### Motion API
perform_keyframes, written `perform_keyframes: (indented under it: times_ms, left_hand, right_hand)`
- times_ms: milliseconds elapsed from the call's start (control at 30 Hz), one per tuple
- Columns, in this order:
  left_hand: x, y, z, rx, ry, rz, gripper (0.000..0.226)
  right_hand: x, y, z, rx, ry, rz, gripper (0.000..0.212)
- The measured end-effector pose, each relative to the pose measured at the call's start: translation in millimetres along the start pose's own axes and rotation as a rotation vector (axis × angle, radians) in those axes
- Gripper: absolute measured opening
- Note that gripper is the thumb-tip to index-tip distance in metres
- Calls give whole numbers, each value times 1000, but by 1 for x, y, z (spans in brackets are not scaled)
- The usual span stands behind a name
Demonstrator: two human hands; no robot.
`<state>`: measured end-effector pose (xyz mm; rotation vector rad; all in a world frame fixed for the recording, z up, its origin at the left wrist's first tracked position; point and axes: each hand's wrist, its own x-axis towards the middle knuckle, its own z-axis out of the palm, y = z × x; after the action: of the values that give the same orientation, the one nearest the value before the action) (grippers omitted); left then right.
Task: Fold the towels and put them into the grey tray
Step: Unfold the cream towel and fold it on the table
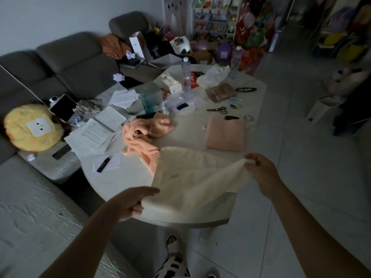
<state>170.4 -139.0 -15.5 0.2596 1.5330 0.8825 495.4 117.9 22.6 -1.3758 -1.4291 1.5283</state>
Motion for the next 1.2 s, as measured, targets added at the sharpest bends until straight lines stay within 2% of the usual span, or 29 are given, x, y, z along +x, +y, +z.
perform_keyframes:
  times_ms: [67, 167, 233, 333, 433, 500, 567, 600, 667, 733, 800, 867, 967, 1067, 1200]
  left_hand:
    - [3, -20, 2, -21, 31, -55, 26]
    - [9, -40, 5, -45, 137, -103, 34]
    - [12, -45, 9, -26, 181, -123, 29]
    - [14, -49, 12, 24, 151, -200, 11]
    - [15, -51, 11, 60, 42, -260, 26]
    - [13, -51, 12, 170, -62, -287, 22]
    - [14, -55, 10, 383, -93, -284, 45]
    - [15, -57, 9, 456, -81, -270, 56]
    - [13, -56, 6, 502, -30, -217, 61]
    - [11, -47, -2, 368, 17, -140, 59]
    - [10, -29, -13, 177, 67, -66, 53]
    - [10, -2, -23, 41, 120, -13, 43]
    - [8, 50, -30, 61, 300, 46, 32]
    - [5, 109, -34, 44, 489, 234, 25]
    - [-12, 184, -39, -73, 570, 513, 23]
  right_hand:
    - [-2, 4, -9, 0, 4, -5, 28]
    - [-6, 10, -19, -25, -17, -8, 30]
    - [-7, 15, -22, 0, -18, 2, 35]
    - [-8, 25, -26, 56, -6, 17, 42]
    - [-10, 41, -31, 143, 20, 50, 42]
    - [-11, 56, -36, 206, 83, 93, 39]
    - [-15, 74, -43, 228, 161, 168, 36]
    - [-17, 83, -45, 211, 199, 214, 36]
    - [-21, 95, -50, 114, 250, 298, 36]
    - [-20, 91, -49, 16, 251, 320, 33]
    - [-13, 71, -44, -10, 237, 260, 31]
    - [-1, 42, -34, -74, 223, 115, 32]
    - [23, -12, -15, -75, 210, -32, 29]
    - [51, -66, 2, -44, 198, -62, 28]
    - [70, -133, 14, -29, 188, -155, 27]
